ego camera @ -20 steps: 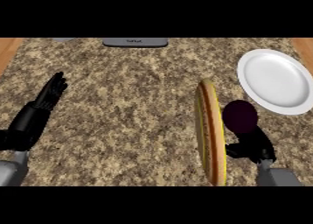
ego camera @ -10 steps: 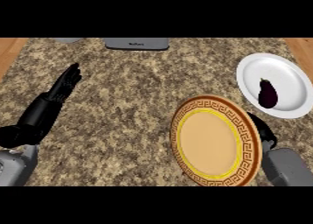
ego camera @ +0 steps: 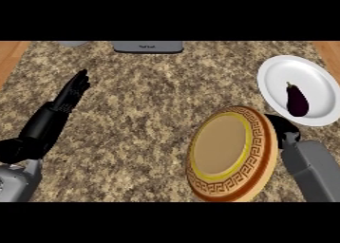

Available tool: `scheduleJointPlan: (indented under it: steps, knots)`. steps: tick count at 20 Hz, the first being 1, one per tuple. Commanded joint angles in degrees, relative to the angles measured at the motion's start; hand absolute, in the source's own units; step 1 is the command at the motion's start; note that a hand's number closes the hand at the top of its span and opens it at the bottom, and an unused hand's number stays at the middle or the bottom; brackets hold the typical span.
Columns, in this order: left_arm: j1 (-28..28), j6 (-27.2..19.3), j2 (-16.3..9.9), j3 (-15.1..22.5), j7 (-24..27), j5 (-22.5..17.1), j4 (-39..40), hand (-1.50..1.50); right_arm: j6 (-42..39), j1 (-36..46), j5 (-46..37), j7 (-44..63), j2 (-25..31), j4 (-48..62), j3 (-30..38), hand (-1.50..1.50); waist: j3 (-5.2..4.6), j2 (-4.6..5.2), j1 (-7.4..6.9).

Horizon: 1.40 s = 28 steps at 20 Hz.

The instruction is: Pick the eggplant from the plate and place it in the plate

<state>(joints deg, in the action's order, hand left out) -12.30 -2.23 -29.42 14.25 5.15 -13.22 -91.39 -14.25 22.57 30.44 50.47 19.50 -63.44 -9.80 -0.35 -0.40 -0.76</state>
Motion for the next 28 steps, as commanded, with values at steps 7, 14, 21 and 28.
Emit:
scheduleJointPlan:
  steps: [7,14,21,28]
  knots:
    - [-1.8,-0.3,2.7,-0.6,-4.7,2.5,-1.7,0.00,-10.2,1.8,7.8,11.9,3.7,6.0,0.4,-1.50,0.37,0.43,0.78]
    - [4.5,1.6,4.2,-1.4,1.0,4.6,-1.9,0.00,-12.4,3.7,9.7,10.8,6.3,12.4,1.8,-1.50,0.36,0.48,0.29]
    - [1.0,4.7,3.5,-5.2,1.7,3.7,3.0,0.00,-16.2,2.2,11.0,7.3,3.6,14.3,-0.2,-1.50,0.35,0.52,0.66]
    - [0.9,2.9,5.0,-4.0,-1.4,5.7,0.7,0.00,-13.7,0.3,9.8,5.1,-1.3,12.0,-4.9,-1.50,0.35,0.44,0.49]
